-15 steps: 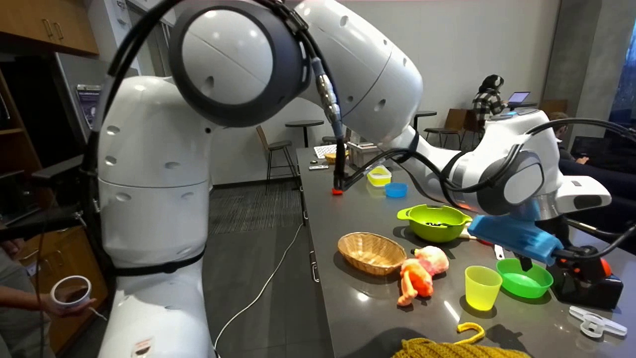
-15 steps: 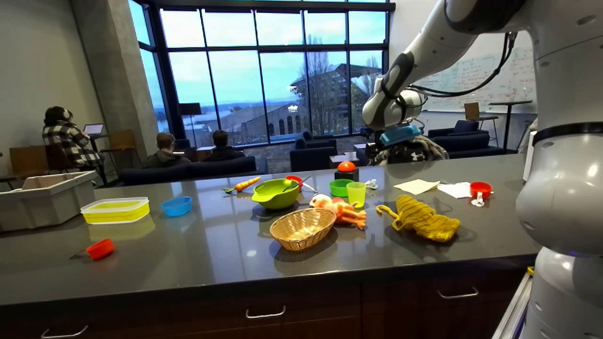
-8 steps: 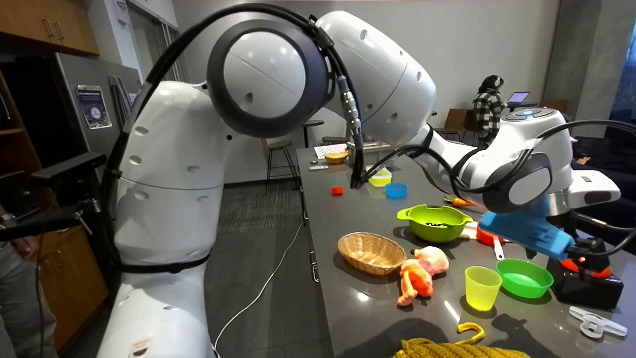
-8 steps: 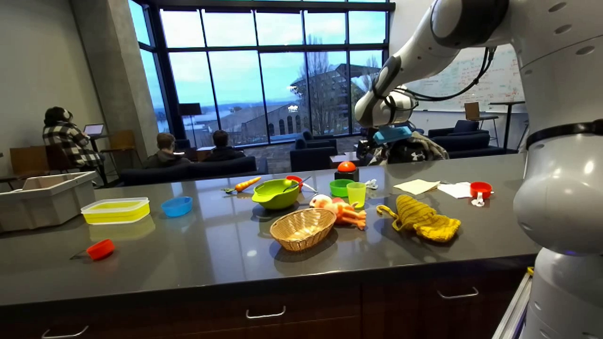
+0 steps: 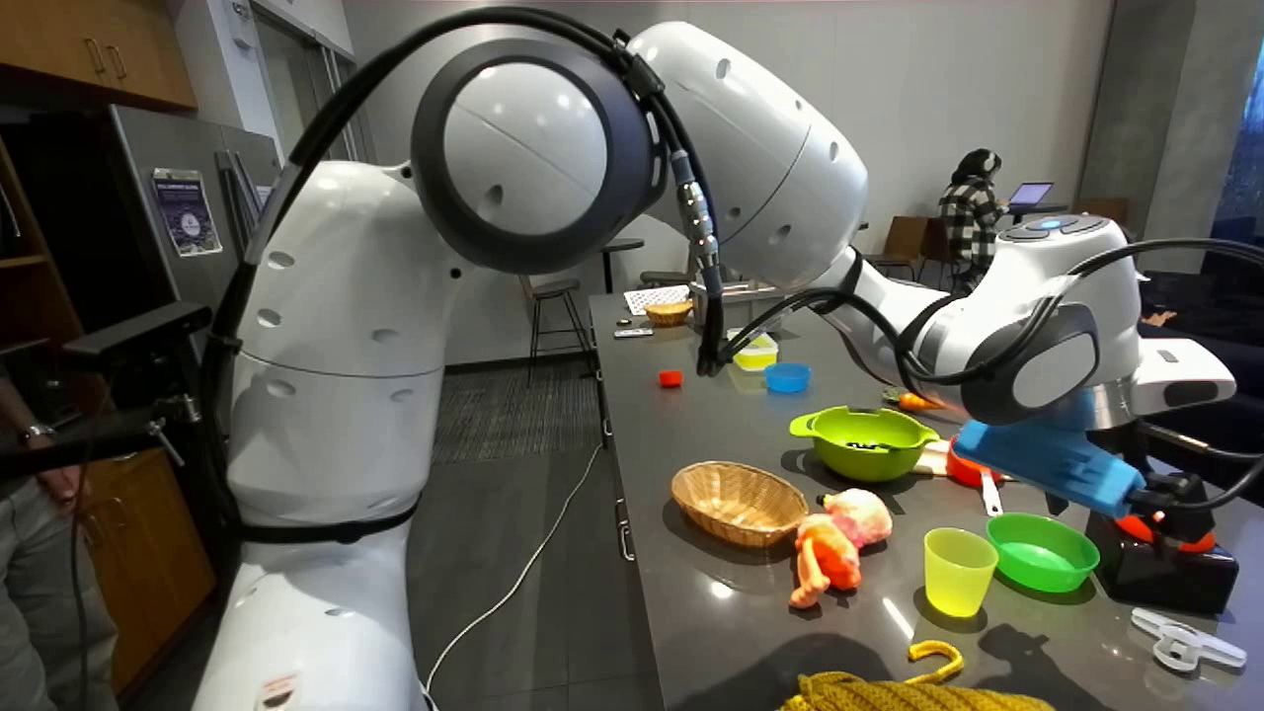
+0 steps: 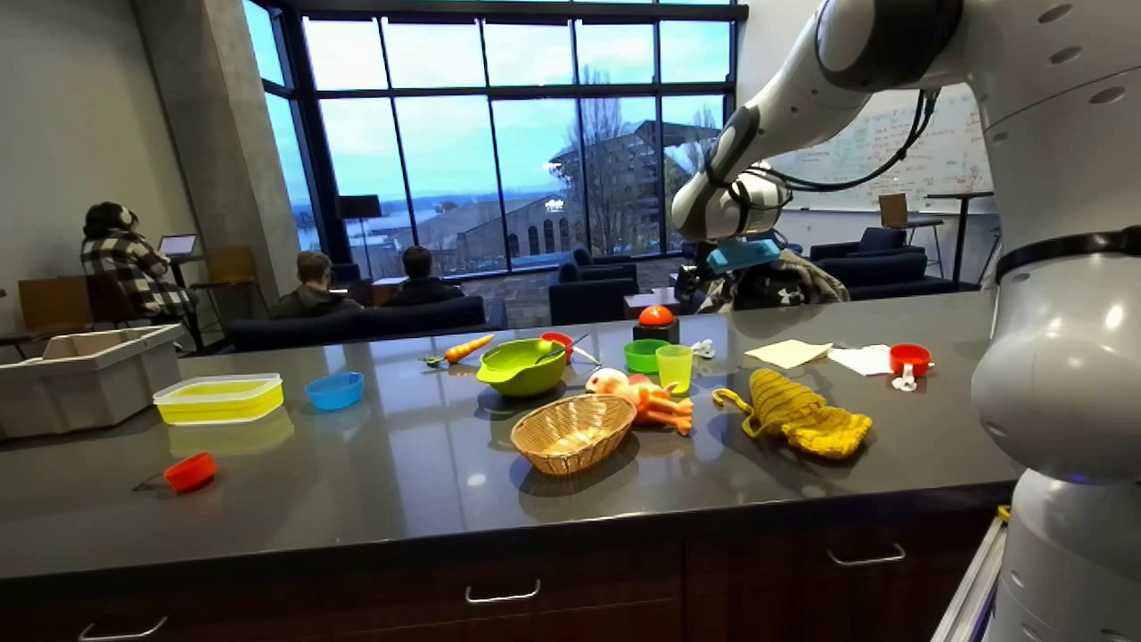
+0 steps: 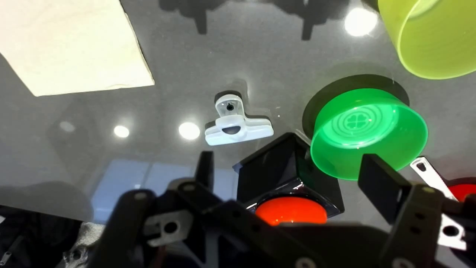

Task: Put the white object into the green bowl

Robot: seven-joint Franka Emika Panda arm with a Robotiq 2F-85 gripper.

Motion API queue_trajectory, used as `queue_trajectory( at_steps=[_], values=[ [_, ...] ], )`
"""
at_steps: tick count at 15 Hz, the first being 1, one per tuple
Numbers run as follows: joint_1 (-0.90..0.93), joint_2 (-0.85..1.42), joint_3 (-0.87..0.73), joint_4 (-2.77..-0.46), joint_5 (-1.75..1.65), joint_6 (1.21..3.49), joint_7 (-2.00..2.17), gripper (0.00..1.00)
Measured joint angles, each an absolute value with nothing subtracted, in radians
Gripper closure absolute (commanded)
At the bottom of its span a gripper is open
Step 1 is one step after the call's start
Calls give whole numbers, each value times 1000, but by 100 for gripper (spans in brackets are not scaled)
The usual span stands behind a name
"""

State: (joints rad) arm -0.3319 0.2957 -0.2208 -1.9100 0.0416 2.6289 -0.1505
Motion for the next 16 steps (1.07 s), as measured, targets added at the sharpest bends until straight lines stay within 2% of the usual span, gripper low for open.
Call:
queue_trajectory(
  at_steps=[8,16],
  values=[
    [-332,296,-263,-1916,5,2669,-141,0],
    [-329,330,-233,-1896,10,2705,-143,0]
  ],
)
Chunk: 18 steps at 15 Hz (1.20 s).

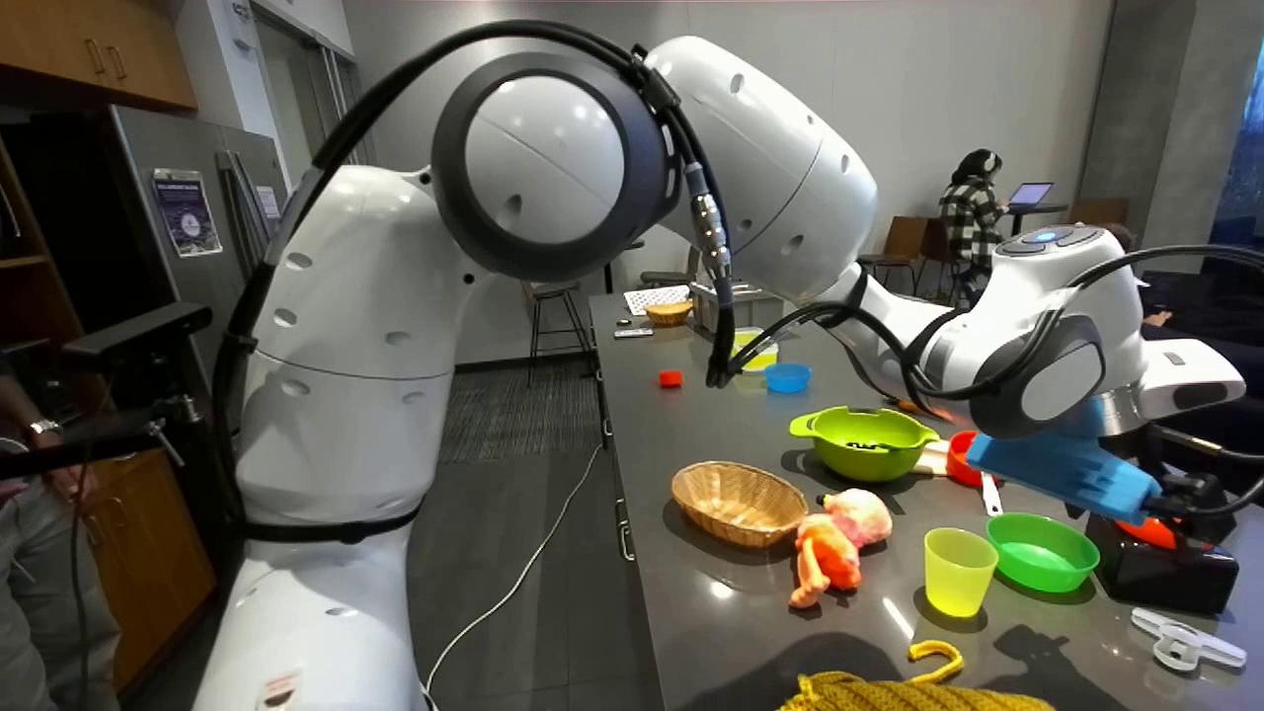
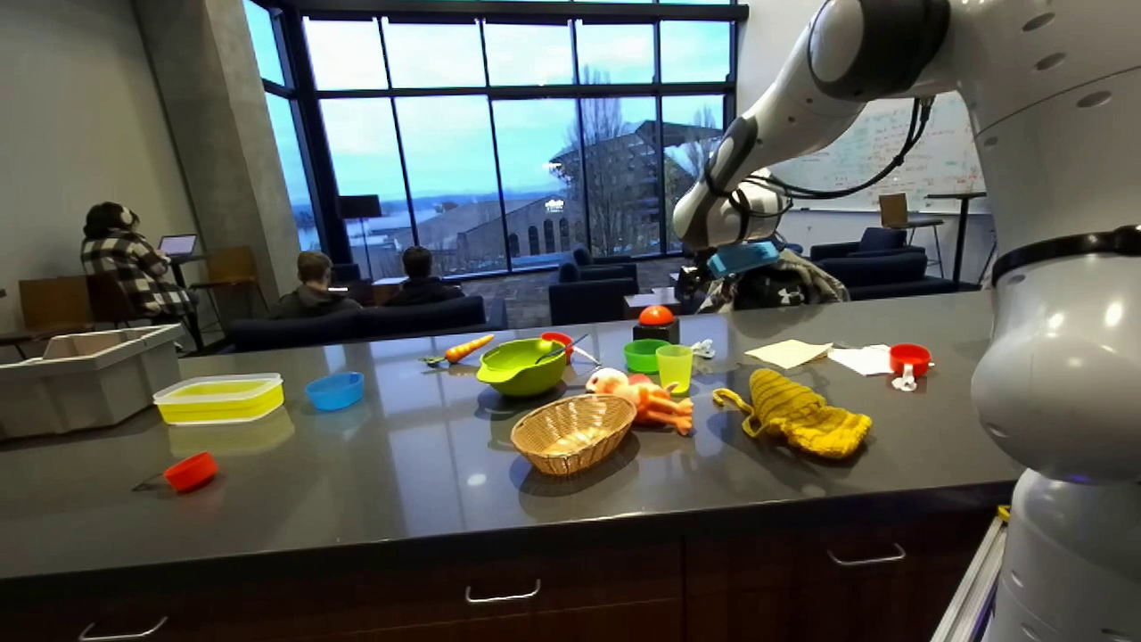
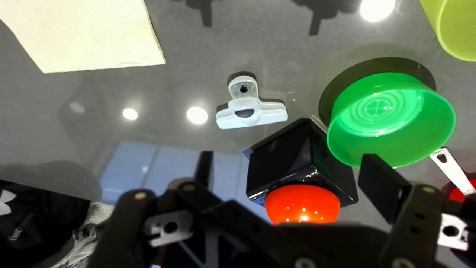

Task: Put the white object into the green bowl

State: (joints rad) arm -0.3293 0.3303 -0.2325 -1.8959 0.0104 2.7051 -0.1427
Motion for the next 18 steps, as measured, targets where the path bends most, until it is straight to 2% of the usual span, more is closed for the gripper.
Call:
queue_trajectory(
  at_steps=[18],
  values=[
    [-339,509,-245,-1762,1,2700,-141,0]
  ],
)
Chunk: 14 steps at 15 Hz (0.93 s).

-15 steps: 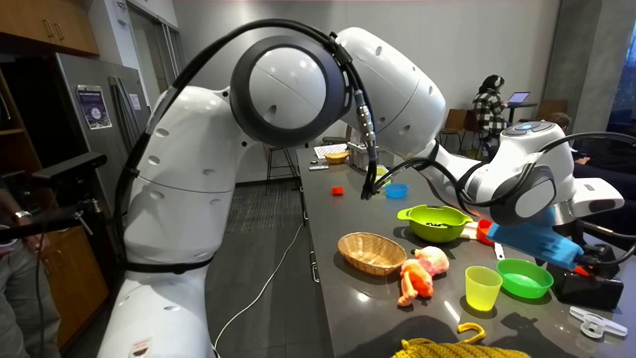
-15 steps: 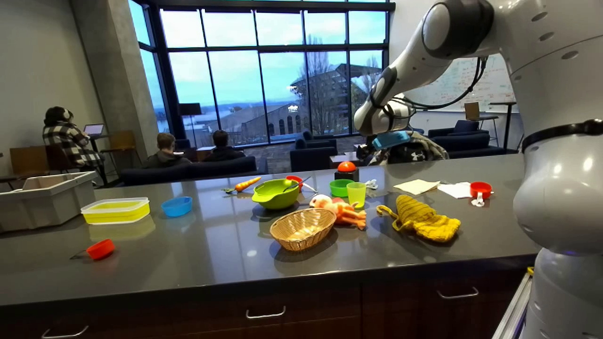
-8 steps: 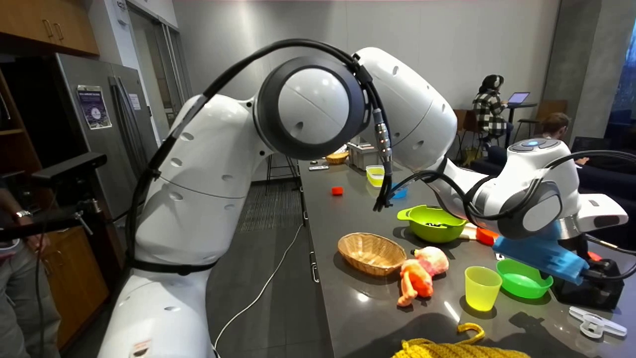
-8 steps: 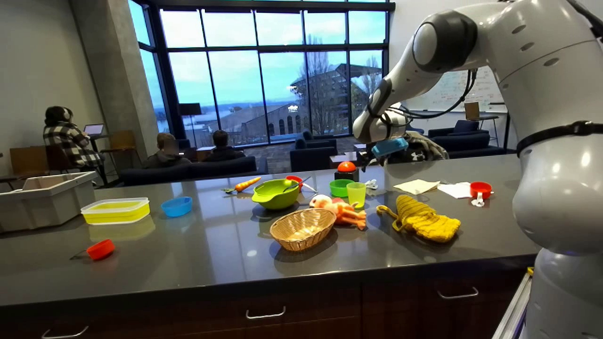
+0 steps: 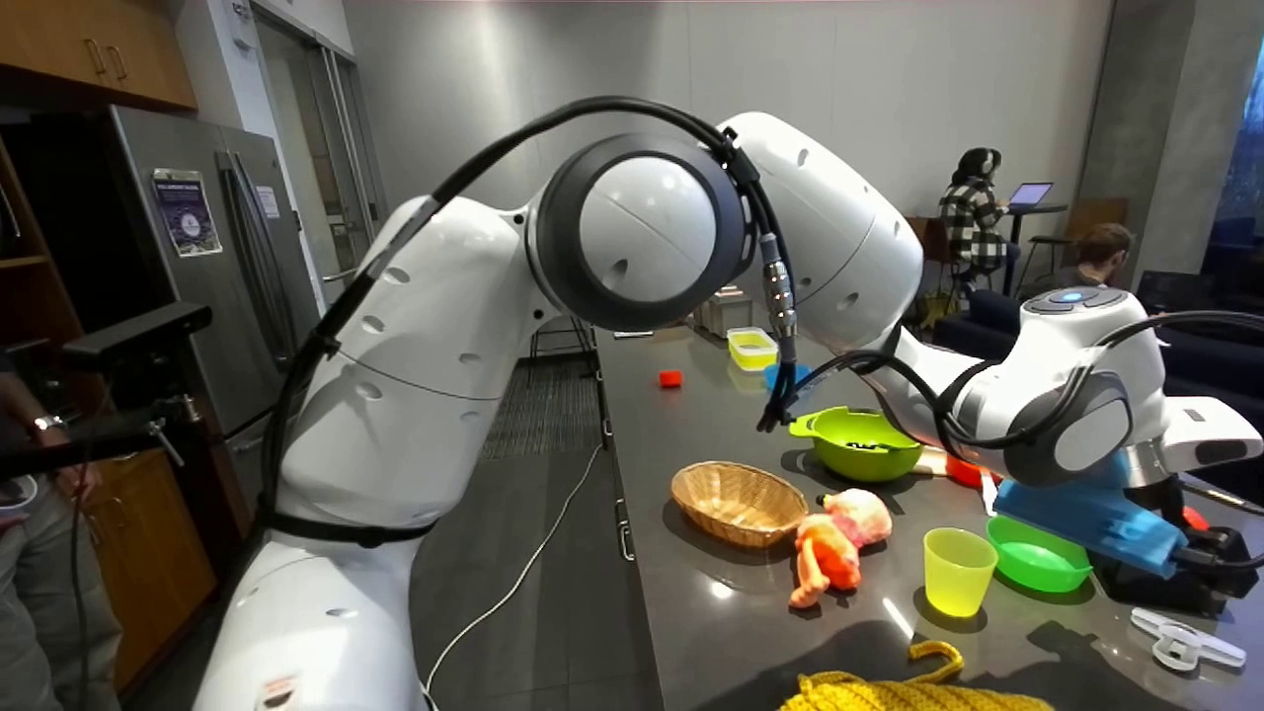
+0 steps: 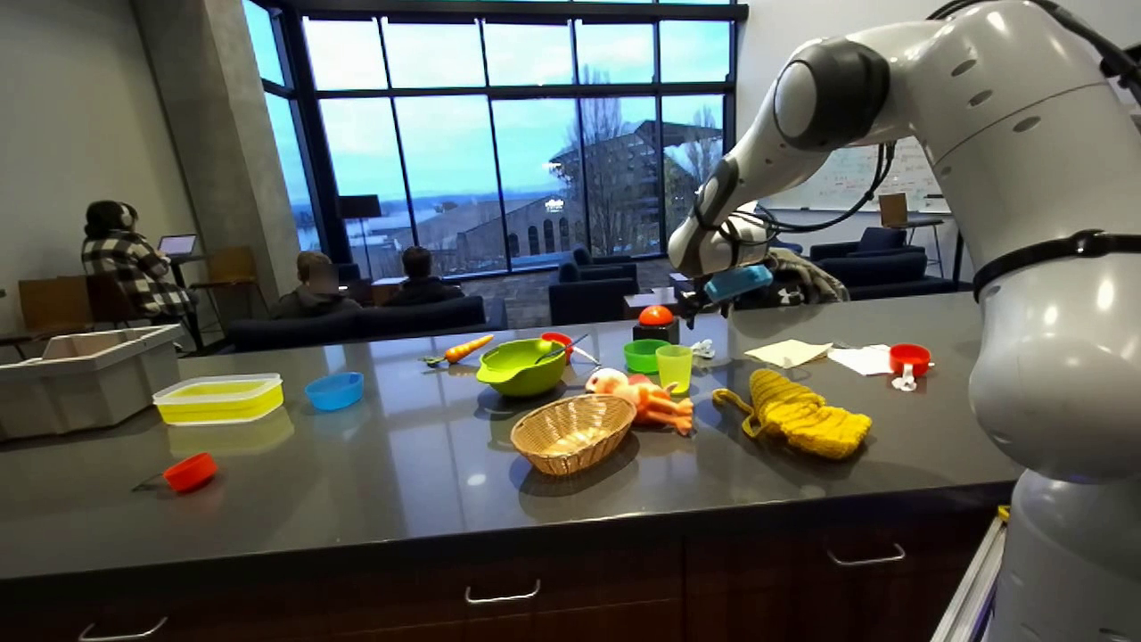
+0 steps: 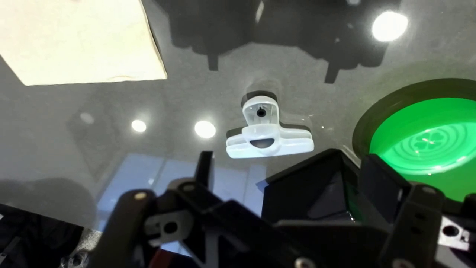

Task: Put the white object into the green bowl

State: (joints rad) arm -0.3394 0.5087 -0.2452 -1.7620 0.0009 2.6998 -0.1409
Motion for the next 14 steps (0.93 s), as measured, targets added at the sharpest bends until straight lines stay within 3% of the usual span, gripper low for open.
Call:
queue_trajectory(
  at_steps=[14],
  values=[
    [-359,537,-238,-1734,1,2702,-146,0]
  ],
)
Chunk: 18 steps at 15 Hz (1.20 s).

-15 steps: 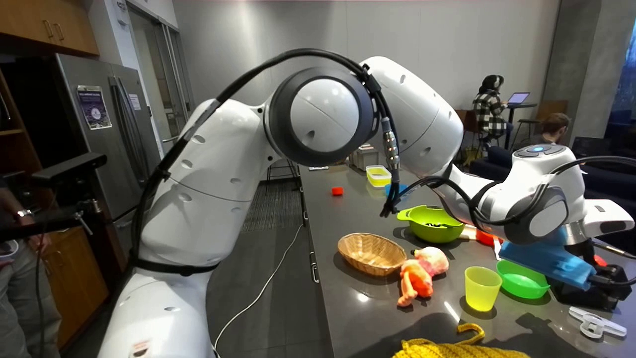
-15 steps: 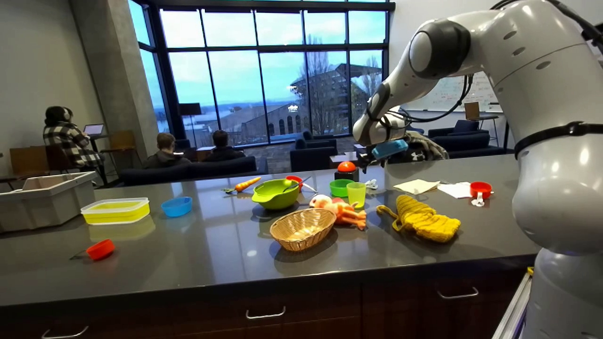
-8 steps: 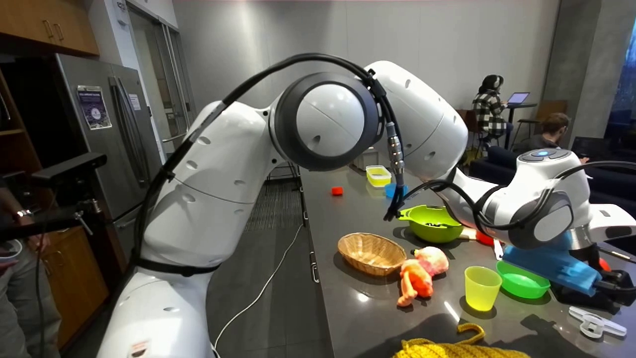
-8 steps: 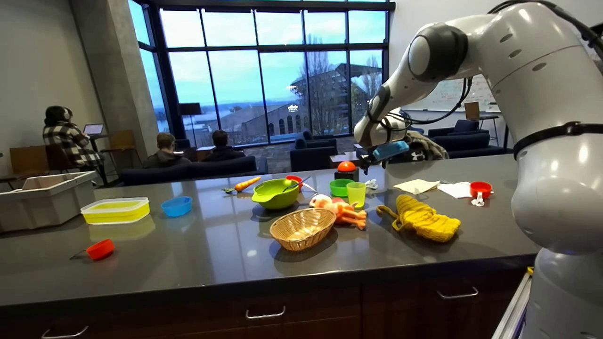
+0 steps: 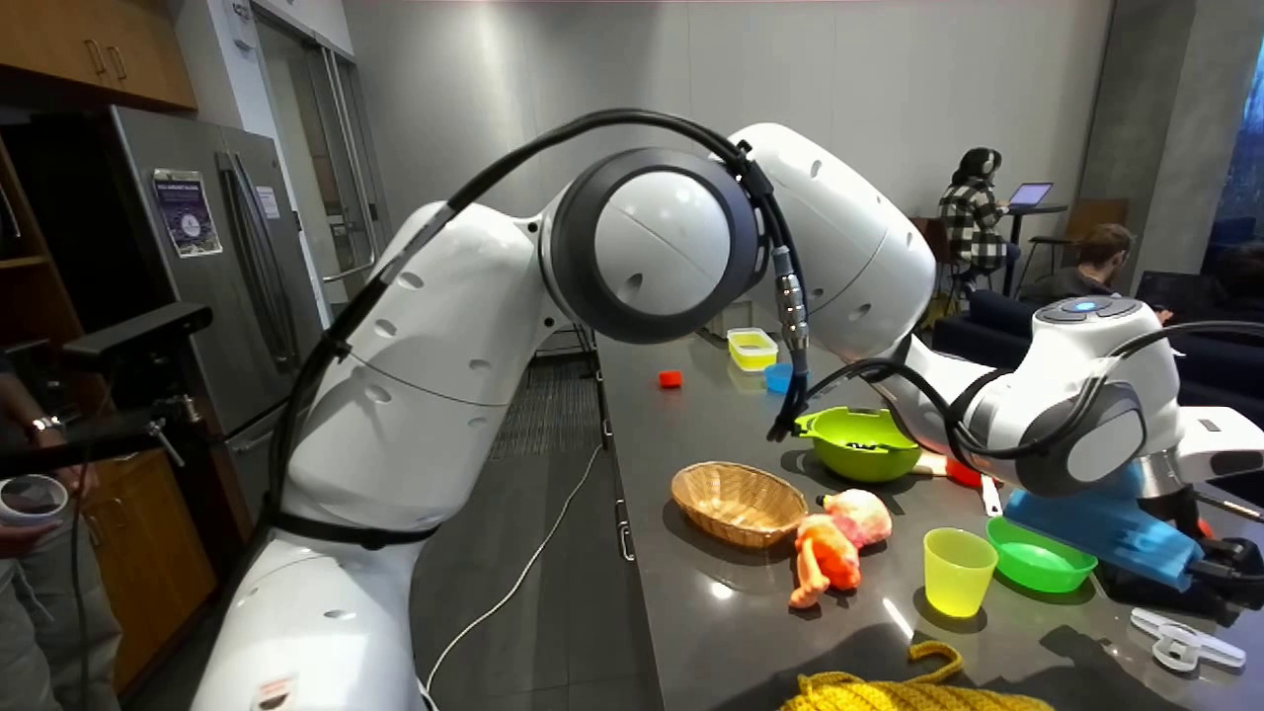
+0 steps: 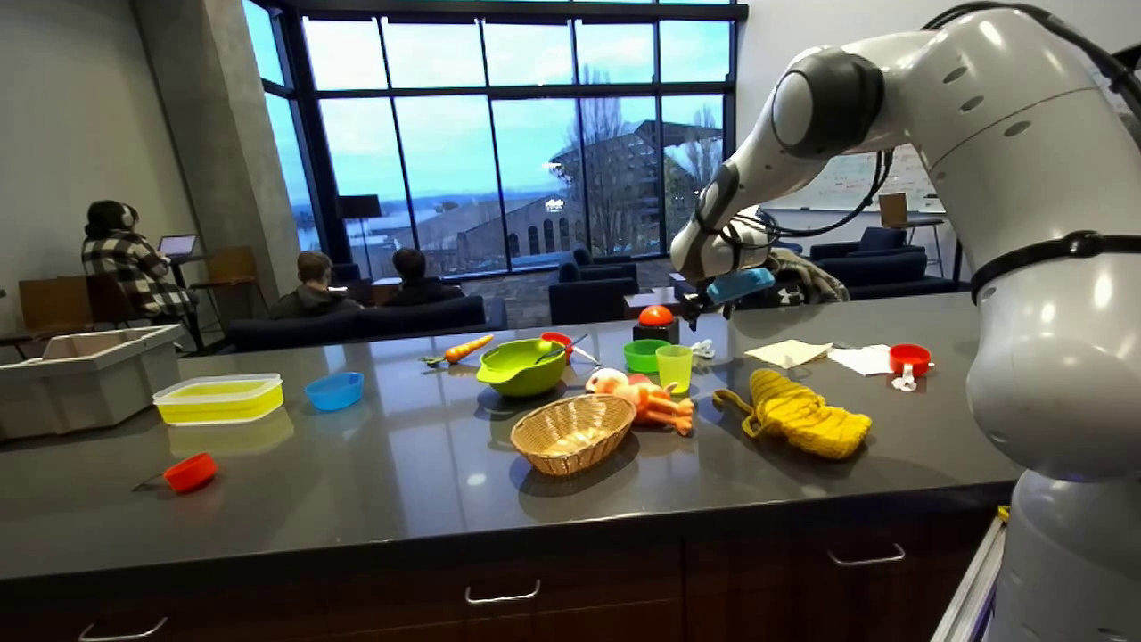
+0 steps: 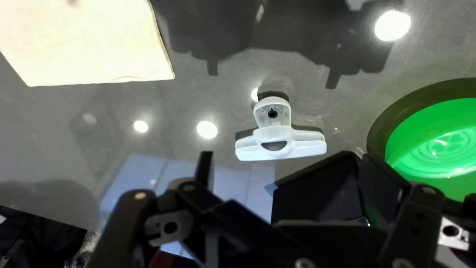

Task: Put the white object into the green bowl

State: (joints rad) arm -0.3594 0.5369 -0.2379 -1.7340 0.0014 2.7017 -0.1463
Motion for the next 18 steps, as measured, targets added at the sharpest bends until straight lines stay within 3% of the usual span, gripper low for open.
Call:
queue_trajectory(
  at_steps=[11,18],
  values=[
    [-376,569,-217,-1696,4,2692,-187,0],
    [-485,724,-137,-1438,25,2560,-298,0]
  ],
)
